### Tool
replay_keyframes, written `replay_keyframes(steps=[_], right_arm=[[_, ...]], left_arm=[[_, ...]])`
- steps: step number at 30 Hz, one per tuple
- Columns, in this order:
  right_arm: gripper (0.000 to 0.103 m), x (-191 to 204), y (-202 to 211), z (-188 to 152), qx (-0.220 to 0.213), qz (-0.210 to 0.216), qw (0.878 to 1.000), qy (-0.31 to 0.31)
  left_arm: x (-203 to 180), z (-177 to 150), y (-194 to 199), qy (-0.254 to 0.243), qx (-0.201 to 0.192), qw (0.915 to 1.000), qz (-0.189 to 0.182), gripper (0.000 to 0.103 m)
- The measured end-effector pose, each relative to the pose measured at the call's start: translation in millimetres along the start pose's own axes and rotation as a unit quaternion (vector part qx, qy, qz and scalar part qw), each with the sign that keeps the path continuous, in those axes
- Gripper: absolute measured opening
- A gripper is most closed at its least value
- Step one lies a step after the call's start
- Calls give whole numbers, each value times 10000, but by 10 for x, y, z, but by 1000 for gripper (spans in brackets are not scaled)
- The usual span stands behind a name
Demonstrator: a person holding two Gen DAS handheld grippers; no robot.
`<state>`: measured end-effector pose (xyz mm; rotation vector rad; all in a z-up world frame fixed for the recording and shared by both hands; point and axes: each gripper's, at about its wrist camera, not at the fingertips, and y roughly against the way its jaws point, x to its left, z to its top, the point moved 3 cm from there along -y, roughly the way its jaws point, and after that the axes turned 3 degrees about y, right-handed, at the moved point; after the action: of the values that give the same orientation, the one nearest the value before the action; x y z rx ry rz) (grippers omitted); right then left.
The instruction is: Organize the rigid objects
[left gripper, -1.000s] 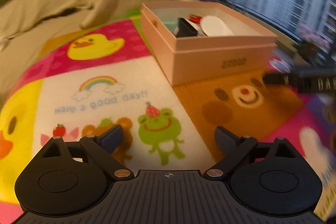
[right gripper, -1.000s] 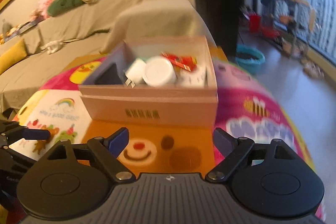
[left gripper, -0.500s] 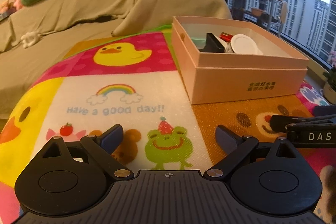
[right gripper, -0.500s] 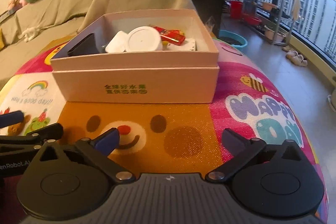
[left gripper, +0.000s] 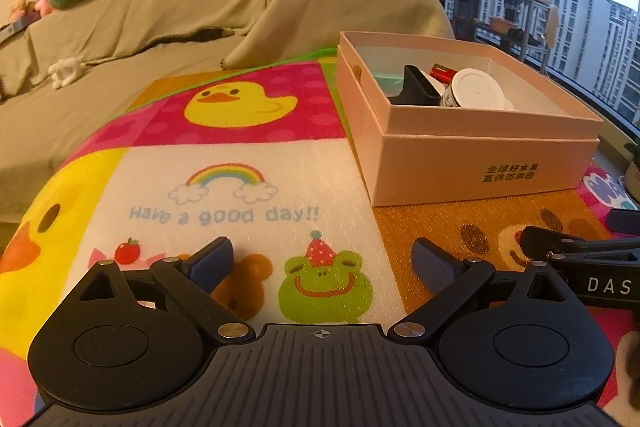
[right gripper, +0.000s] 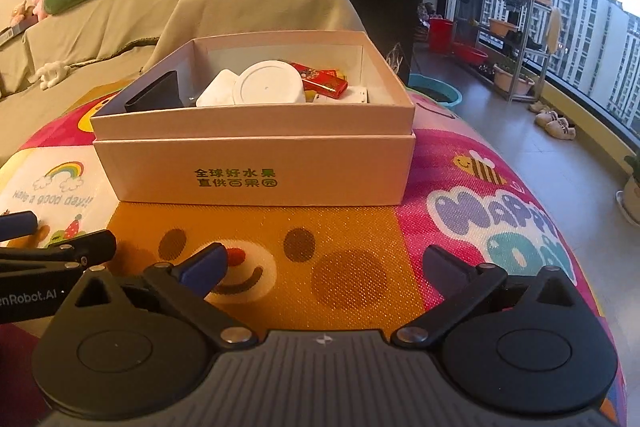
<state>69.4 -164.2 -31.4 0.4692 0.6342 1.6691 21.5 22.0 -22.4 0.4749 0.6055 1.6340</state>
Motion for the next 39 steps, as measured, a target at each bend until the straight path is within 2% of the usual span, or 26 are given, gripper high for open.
replay_keyframes(steps=[39], right_arm=[[103,0,-21,9,-17,27,10000,-34]], left_arm=[[1,8,2,29,-3,10000,-4,100]])
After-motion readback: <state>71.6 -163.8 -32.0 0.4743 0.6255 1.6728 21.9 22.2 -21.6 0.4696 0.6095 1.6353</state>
